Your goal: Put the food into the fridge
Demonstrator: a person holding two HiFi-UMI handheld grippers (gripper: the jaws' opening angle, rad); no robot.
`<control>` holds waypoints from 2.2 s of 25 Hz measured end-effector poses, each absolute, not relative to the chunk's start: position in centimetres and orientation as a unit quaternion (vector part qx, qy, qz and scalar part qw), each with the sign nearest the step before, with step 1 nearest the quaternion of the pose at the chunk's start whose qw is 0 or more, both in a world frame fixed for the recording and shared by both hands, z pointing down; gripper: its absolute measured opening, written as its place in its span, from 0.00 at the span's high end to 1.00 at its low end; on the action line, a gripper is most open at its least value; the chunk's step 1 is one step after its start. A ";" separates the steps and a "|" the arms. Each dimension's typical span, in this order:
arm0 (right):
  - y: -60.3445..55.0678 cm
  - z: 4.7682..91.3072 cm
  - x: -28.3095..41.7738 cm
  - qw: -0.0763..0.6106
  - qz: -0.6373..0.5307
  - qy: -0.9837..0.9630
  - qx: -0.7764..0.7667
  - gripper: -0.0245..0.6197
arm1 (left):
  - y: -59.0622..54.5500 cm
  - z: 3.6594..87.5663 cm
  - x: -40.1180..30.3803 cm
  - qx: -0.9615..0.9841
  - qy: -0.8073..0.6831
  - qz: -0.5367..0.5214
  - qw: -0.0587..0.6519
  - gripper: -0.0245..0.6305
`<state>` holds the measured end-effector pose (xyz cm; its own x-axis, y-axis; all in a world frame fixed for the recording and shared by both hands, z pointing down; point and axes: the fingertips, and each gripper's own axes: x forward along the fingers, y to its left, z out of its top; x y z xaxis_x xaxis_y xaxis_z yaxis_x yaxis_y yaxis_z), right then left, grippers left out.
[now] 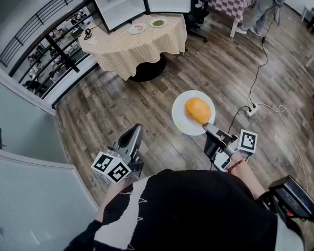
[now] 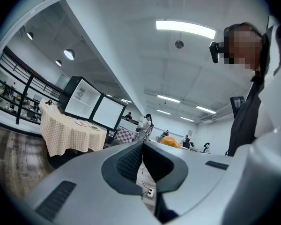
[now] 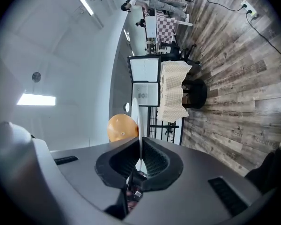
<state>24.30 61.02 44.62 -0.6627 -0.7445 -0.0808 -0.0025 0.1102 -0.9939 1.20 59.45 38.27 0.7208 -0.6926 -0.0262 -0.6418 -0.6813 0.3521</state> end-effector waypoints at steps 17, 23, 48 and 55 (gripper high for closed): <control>44.4 47.0 27.3 0.327 -0.633 0.635 -0.298 0.92 | 43.1 39.2 2.0 0.904 -0.360 -0.105 0.204 0.94; 34.5 48.9 25.8 0.332 -0.644 0.615 -0.311 0.92 | 32.6 40.5 0.5 0.913 -0.346 -0.073 0.204 0.94; 7.1 45.2 17.7 0.347 -0.624 0.627 -0.312 0.92 | 4.9 40.8 -3.3 0.923 -0.304 -0.061 0.230 0.94; 6.3 45.2 19.0 0.363 -0.618 0.609 -0.339 0.92 | 3.3 41.5 -4.3 0.920 -0.312 -0.050 0.232 0.94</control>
<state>19.02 6.30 45.23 -0.5062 -0.8621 -0.0230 0.0365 0.0052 -0.9993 -4.26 3.26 41.47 0.8003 -0.5973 0.0521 -0.5508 -0.6980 0.4577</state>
